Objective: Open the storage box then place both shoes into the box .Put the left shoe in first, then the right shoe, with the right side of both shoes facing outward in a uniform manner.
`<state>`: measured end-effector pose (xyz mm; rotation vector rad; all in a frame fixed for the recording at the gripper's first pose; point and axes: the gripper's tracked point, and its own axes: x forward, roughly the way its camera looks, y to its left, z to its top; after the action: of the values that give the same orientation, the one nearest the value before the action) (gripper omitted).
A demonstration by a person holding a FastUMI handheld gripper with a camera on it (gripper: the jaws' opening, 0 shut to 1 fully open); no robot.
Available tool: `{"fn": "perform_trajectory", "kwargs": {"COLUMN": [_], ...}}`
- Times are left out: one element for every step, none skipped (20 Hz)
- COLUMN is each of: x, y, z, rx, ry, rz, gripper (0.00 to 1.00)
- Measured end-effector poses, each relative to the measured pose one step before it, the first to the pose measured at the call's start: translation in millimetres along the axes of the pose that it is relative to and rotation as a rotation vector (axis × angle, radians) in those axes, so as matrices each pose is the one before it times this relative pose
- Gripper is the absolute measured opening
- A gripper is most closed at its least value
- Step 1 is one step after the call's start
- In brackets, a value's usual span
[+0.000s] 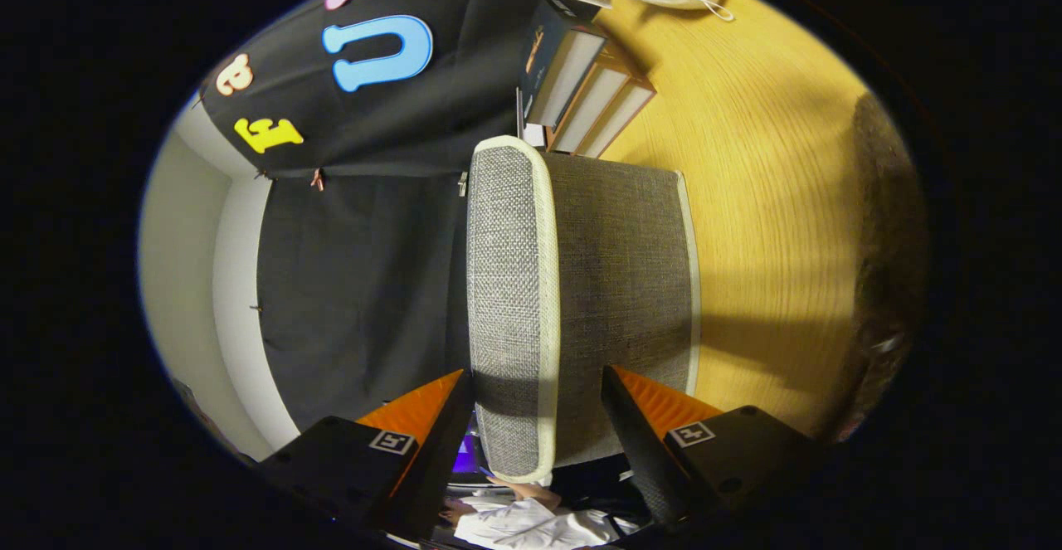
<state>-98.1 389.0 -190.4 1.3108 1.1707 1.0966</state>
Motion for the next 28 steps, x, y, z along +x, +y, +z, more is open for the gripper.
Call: {"fn": "perform_trajectory", "kwargs": {"x": [-0.35, 1.03, -1.21, -0.23, -1.64, -3.75, 1.13, -1.1, -3.04, -0.13, -1.48, 0.18, 0.5, 0.04, -0.34, 1.47, 1.74, 2.9, 2.22, 4.69, 4.92, 6.52, 7.3, 8.12, 8.7, 10.32, 10.25, 11.89], "y": [0.38, 0.8, 4.45, 1.3, -0.75, 2.86, 3.29, 3.45, 4.33, 2.51, 6.48, 5.37, 4.41, 5.67, 6.78, 6.46, 7.29, 9.28, 10.48, 9.77, 10.72, 9.4, 10.47, 10.94, 15.6, 13.0, 14.08, 11.65], "z": [-0.07, -0.16, 0.96, -0.09, 1.67, 1.95, 1.07, 0.85, 0.75, 5.35, -5.1, -0.79, 0.05, -0.43, 0.85, 1.61, 0.04, 0.71, 1.79, 1.43, 0.85, 1.61, 0.77, 0.53, 0.96, 0.69, 0.51, -0.53], "rx": [0.00777, -0.00062, 0.00334, -0.00169, -0.00517, 0.01031, -0.00325, -0.01544, -0.02665, -0.02913, -0.01723, -0.01218, -0.00797, -0.01469, -0.02253, -0.02931, -0.02943, -0.02829, -0.0278, -0.02766, -0.0262, -0.02652, -0.02647, -0.02409, -0.02512, -0.01975, -0.0184, -0.0176], "ry": [-0.00097, -0.00036, -0.00327, 0.00134, -0.00099, -0.00393, -0.00864, -0.01312, -0.01611, -0.01386, -0.00893, -0.00605, -0.00799, -0.00806, -0.01052, -0.01189, -0.00793, -0.00616, -0.00668, -0.0065, -0.00529, -0.00434, -0.0001, 0.00031, -0.00047, 0.00111, 0.00049, 0.00379], "rz": [0.00234, 0.00471, 0.00192, 0.00555, 0.00278, 0.00582, 0.00149, -0.0045, 0.00347, -0.00187, 0.00134, 0.00402, 0.00105, 0.00229, -0.00066, -0.00419, -0.00325, -0.0013, -0.00021, -0.00061, -0.00164, -0.00237, -0.00252, 0.00028, 0.00346, 0.00669, 0.01075, 0.0085], "gripper": [0.84, 0.73, 0.73, 0.56, 0.48, 0.39, 0.31, 0.22, 0.16, 0.11, 0.08, 0.05, 0.05, 0.05, 0.05, 0.05, 0.05, 0.05, 0.05, 0.06, 0.06, 0.07, 0.07, 0.08, 0.08, 0.08, 0.08, 0.08]}}
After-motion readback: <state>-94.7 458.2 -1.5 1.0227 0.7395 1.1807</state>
